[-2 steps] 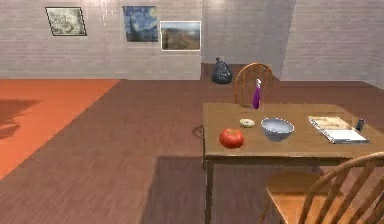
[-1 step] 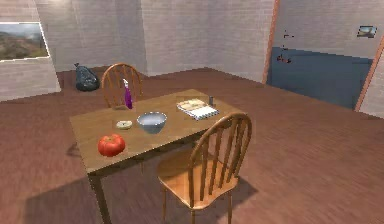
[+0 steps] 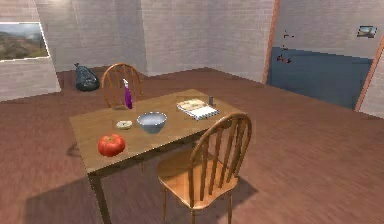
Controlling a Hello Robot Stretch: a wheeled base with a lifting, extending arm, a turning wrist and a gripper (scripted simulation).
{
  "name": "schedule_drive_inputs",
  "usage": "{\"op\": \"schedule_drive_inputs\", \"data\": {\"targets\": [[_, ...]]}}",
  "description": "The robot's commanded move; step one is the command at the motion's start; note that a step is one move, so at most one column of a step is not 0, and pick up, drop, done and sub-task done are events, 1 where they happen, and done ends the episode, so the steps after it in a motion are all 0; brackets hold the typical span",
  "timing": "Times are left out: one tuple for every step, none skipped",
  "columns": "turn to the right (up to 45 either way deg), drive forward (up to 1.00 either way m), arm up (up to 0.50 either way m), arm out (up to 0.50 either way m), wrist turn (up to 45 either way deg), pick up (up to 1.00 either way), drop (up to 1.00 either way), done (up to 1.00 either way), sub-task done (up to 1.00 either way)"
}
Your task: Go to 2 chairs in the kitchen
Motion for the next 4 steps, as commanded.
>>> {"op": "schedule_drive_inputs", "data": {"targets": [[-45.0,0.00,0.00,0.00,0.0,0.00,0.00,0.00,0.00],[-27.0,0.00,0.00,0.00,0.0,0.00,0.00,0.00,0.00],[0.0,0.95,0.00,0.00,0.0,0.00,0.00,0.00,0.00],[33.0,0.00,0.00,0.00,0.0,0.00,0.00,0.00,0.00]]}}
